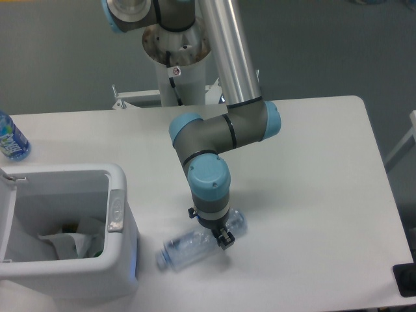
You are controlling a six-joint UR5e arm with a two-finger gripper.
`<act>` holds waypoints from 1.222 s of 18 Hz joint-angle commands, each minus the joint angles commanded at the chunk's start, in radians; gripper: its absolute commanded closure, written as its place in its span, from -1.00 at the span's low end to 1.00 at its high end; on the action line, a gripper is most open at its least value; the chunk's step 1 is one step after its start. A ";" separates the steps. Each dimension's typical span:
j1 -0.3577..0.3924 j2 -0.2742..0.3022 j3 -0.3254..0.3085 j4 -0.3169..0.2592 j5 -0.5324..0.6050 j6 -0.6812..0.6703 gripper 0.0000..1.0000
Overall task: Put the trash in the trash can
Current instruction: 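Lift the bottle upward, hanging from the gripper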
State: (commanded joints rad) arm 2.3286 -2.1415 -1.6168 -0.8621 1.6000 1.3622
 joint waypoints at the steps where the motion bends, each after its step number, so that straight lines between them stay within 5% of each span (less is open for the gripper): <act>1: 0.005 0.009 0.005 -0.002 0.000 0.000 -0.26; 5: 0.037 0.046 0.035 -0.020 -0.018 -0.001 -0.26; 7: 0.076 0.080 0.080 -0.038 -0.119 -0.047 -0.26; 10: 0.123 0.109 0.185 0.000 -0.387 -0.390 -0.26; 13: 0.124 0.127 0.253 0.115 -0.408 -0.679 -0.26; 22: 0.037 0.178 0.411 0.124 -0.462 -1.110 -0.27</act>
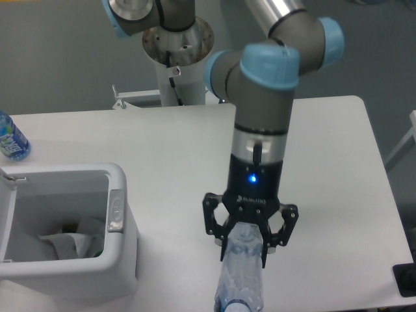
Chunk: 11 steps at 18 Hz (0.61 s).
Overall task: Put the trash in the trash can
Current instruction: 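Swing the held bottle over the white bin and release it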
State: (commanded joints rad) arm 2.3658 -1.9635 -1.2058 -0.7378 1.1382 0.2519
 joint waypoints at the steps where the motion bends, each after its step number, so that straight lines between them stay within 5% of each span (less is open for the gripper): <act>1: -0.044 0.011 -0.003 0.000 0.002 -0.031 -0.27; 6: -0.197 0.040 -0.067 0.000 0.006 -0.114 -0.28; 11: -0.255 0.063 -0.129 -0.002 0.006 -0.143 -0.30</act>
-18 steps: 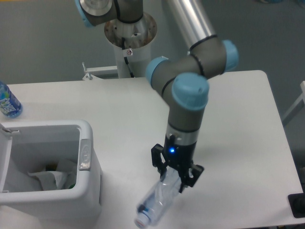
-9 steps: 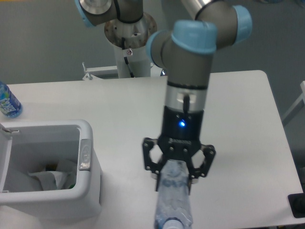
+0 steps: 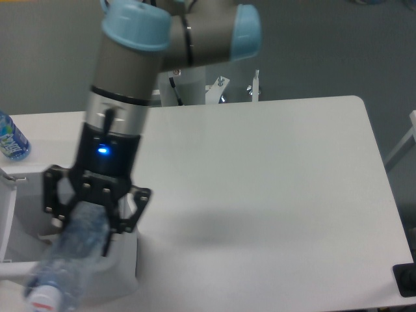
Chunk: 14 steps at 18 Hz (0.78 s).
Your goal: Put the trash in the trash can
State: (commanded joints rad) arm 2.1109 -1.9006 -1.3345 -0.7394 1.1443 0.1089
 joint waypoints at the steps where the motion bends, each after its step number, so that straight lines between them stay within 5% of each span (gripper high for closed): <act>1: -0.012 0.002 -0.014 0.000 0.002 -0.002 -0.30; 5: -0.019 0.018 -0.051 0.000 0.002 0.001 -0.51; 7: -0.019 0.021 -0.051 -0.002 0.003 0.000 -1.00; 11: -0.008 0.020 -0.045 0.000 0.009 0.015 -1.00; 14: 0.082 0.040 -0.049 -0.002 0.063 0.058 -1.00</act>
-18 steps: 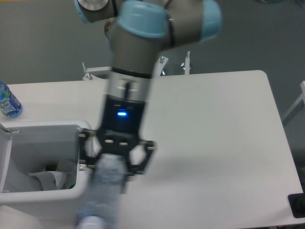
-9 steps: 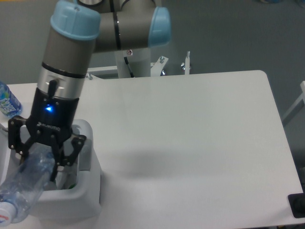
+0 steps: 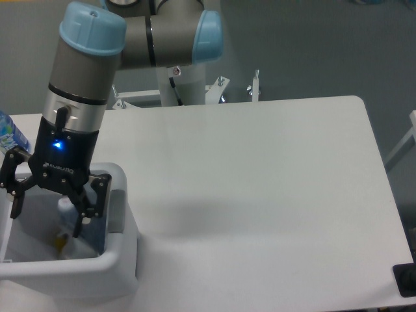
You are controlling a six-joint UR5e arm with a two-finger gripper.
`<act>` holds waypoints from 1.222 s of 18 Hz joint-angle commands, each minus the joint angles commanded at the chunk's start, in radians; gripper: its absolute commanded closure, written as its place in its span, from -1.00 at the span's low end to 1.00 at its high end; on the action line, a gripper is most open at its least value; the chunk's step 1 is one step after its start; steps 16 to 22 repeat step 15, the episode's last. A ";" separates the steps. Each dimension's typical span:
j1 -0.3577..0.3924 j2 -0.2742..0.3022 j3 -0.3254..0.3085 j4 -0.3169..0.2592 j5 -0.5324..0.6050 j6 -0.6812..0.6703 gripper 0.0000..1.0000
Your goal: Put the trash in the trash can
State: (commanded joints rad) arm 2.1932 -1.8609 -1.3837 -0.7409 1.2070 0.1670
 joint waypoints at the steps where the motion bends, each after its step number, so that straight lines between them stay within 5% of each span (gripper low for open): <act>1: 0.043 0.006 0.005 0.002 0.021 0.024 -1.00; 6: 0.245 0.038 -0.027 -0.018 0.156 0.242 -1.00; 9: 0.281 0.049 -0.049 -0.040 0.291 0.401 -1.00; 14: 0.332 0.101 -0.035 -0.323 0.390 0.842 -1.00; 22: 0.342 0.115 -0.037 -0.342 0.391 0.862 -1.00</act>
